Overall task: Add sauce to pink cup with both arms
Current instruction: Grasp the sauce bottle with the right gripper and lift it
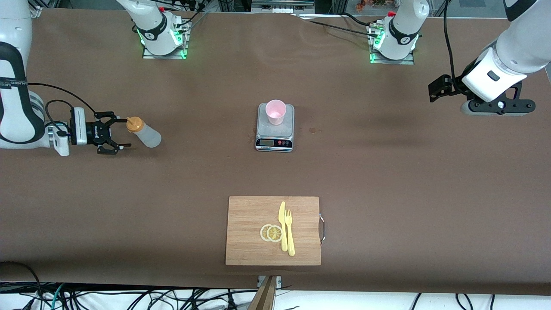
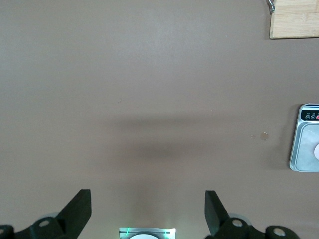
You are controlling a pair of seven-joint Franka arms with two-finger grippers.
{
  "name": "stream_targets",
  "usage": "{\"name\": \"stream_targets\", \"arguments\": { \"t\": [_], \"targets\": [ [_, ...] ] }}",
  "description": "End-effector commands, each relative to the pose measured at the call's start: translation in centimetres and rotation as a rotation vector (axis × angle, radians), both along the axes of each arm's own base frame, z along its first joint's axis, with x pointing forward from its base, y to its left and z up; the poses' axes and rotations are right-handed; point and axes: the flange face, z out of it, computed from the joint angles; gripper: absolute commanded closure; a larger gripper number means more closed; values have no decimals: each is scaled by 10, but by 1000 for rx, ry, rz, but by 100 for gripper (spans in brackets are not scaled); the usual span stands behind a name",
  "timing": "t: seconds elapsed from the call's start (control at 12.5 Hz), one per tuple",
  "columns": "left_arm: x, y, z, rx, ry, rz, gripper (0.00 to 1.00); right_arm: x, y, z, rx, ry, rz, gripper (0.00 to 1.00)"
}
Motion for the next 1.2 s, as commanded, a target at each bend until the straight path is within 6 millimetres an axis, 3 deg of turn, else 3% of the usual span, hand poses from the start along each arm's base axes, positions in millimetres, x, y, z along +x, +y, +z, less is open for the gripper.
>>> {"name": "stream_targets", "arguments": {
  "t": [0.0, 0.8, 1.12],
  "targets": [
    [-3, -3, 2, -20, 1, -9, 0, -5, 1, -10, 60, -30, 27, 1],
    [-3, -2, 2, -20, 1, -9, 0, -14, 12, -54, 148, 9, -9, 1],
    [-3, -2, 1, -20, 3, -9, 0, -11, 26, -56, 164, 12, 5, 3]
  ]
}}
